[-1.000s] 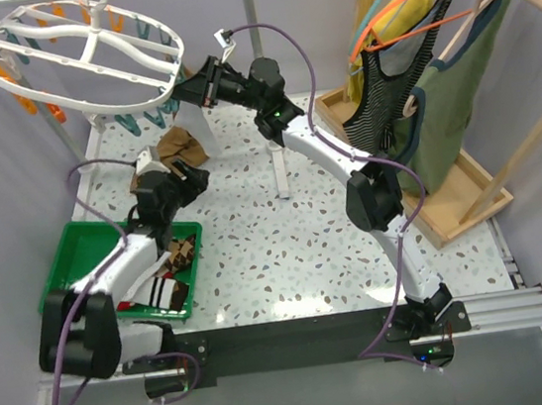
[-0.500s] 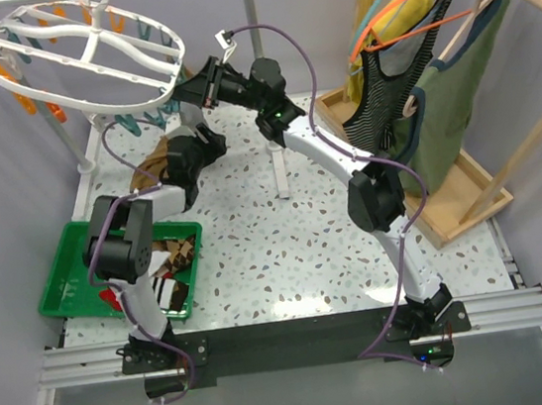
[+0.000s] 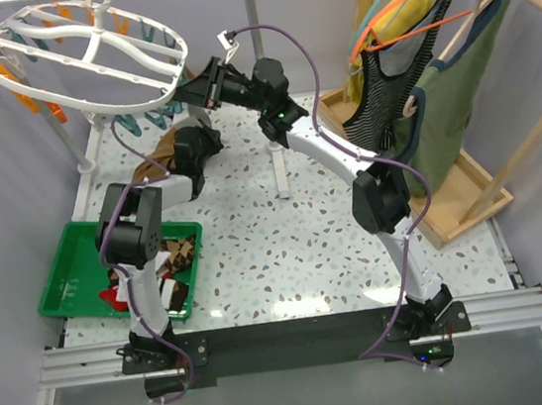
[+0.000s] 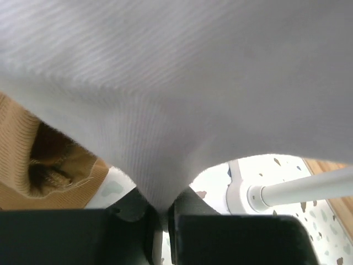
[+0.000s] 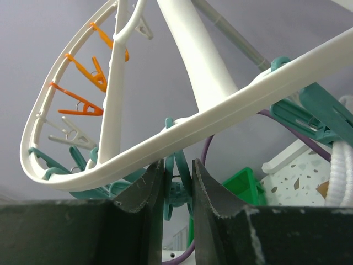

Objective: Remove the socks clipped to the hanger

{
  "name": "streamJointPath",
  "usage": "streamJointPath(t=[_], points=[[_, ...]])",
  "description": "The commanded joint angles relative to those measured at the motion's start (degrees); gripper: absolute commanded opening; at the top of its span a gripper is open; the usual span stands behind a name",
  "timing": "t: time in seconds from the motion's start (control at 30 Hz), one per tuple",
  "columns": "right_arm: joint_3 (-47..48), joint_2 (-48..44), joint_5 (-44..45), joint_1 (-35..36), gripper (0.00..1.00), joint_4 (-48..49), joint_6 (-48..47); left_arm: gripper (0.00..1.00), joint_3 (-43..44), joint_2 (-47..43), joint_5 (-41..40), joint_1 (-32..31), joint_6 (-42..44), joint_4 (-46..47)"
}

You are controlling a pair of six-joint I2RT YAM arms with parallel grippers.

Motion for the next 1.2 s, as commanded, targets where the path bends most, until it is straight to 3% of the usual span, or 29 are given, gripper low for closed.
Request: streamJointPath(t=[0.0, 0.07, 0.17, 0.2, 0.43, 0.5, 0.83, 0.9, 1.17], points=[[-1.0, -3.9, -1.8, 0.2, 0.10, -1.1, -0.1, 0.03, 0.2, -5.6, 1.6, -0.7, 1.0, 0.3], [-1.0, -4.0, -1.8, 0.3, 0.17, -2.5, -0.3, 0.02, -3.7, -9.2, 2.0, -1.0, -2.0, 0.4], [-0.7, -4.2, -1.9, 0.2, 0.37, -5.7, -0.7, 0.00, -7.5, -14.4, 2.1, -1.8, -5.8, -2.4], [-0.6, -4.3, -1.9, 0.3, 0.45, -6.7, -1.0, 0.00, -7.9, -15.7, 1.5, -2.9, -6.1, -3.8], [2.4, -4.7, -3.9, 0.3, 0.76, -17.7, -3.1, 0.00, -9.9, -27.1, 2.4, -5.5, -6.3, -15.3], [2.0, -5.7, -3.6, 0.2, 0.80, -21.7, -6.6, 0.00, -11.3, -29.5, 2.8, -5.8, -6.4, -17.7], [-0.2, -12.3, 0.2, -1.3, 0.83, -40.9, -22.4, 0.00, -17.1, -43.5, 7.1, -6.0, -7.1, -27.5], [-3.0, -14.5, 1.3, -1.7, 0.99, -42.0, -24.9, 0.00, -16.8, -44.6, 8.4, -6.0, -7.6, -29.9], [-1.0, -17.6, 3.8, -3.9, 0.99, -47.6, -32.9, 0.00, -15.9, -48.3, 10.9, -6.0, -9.9, -35.1]])
